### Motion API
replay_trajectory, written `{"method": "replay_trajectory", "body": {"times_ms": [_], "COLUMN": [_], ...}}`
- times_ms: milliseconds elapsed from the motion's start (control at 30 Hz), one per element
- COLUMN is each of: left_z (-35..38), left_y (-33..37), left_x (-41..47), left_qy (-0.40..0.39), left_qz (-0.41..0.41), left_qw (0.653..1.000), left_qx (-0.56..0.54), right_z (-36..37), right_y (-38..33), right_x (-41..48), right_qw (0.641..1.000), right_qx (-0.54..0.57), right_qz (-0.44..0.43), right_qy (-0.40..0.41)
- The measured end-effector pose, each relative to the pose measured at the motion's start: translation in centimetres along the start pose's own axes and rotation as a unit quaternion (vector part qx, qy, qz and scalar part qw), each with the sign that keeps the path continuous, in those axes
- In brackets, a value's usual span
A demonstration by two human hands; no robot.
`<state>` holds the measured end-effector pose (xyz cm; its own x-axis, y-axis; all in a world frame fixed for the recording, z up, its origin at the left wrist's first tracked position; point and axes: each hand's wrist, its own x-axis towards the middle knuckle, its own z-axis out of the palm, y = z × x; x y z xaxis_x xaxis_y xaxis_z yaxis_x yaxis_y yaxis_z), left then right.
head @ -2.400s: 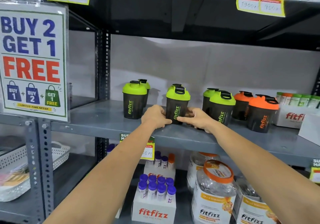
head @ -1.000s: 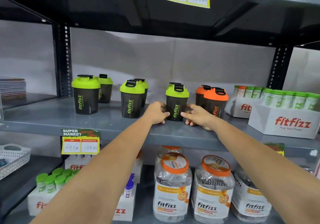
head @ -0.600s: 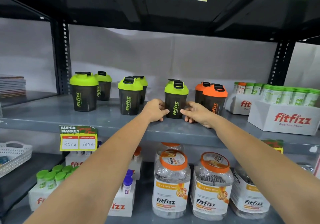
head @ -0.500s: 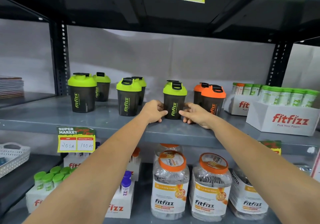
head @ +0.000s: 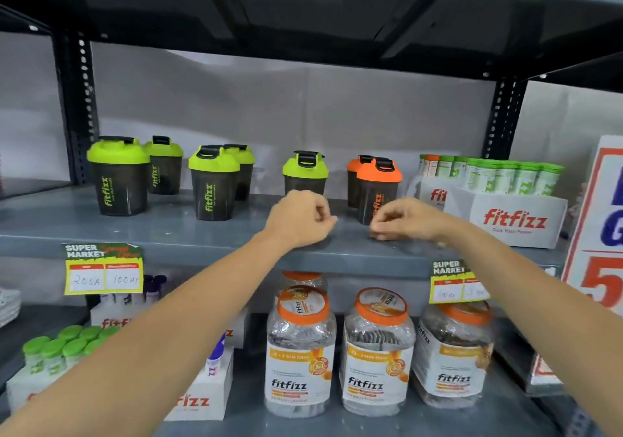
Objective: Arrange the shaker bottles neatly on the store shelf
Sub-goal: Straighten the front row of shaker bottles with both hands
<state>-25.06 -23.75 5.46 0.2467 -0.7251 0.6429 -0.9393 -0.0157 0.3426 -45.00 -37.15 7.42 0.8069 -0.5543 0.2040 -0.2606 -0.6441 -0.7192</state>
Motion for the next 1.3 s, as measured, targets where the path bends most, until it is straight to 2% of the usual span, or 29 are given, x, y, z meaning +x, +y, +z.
{"method": "replay_trajectory", "body": {"times_ms": [100, 167, 233, 333, 567, 667, 967, 1300], "left_z": [2.3, 3.9, 5.1, 6.3, 7.6, 8.0, 8.1, 7.9], "left_y": [2.9, 3.8, 4.1, 3.9, 4.4, 4.4, 4.4, 4.5], "left_x": [1.2, 2.3, 3.4, 4.6, 6.2, 6.4, 6.1, 5.7], "left_qy": [-0.065, -0.079, -0.085, -0.094, -0.148, -0.144, -0.106, -0.103], "left_qz": [0.001, -0.035, -0.087, -0.146, -0.112, -0.113, -0.134, -0.140], "left_qw": [0.995, 0.992, 0.990, 0.984, 0.982, 0.983, 0.985, 0.985], "left_qx": [-0.078, -0.092, -0.070, -0.028, 0.028, 0.031, 0.012, 0.012], "right_z": [-3.2, -4.3, -4.7, -4.1, -3.5, -3.1, -2.6, -2.6], "right_y": [1.9, 3.3, 4.4, 5.2, 5.6, 5.8, 6.1, 6.5], "right_x": [-0.7, -0.3, 0.5, 1.9, 3.9, 4.3, 4.2, 4.0], "right_qw": [0.997, 0.989, 0.985, 0.985, 0.988, 0.993, 0.993, 0.995], "right_qx": [-0.002, -0.026, -0.018, -0.013, -0.050, -0.031, -0.013, -0.013], "right_qz": [0.045, 0.061, 0.072, 0.096, 0.113, 0.089, 0.074, 0.047], "right_qy": [0.062, 0.128, 0.159, 0.143, 0.091, 0.074, 0.094, 0.084]}}
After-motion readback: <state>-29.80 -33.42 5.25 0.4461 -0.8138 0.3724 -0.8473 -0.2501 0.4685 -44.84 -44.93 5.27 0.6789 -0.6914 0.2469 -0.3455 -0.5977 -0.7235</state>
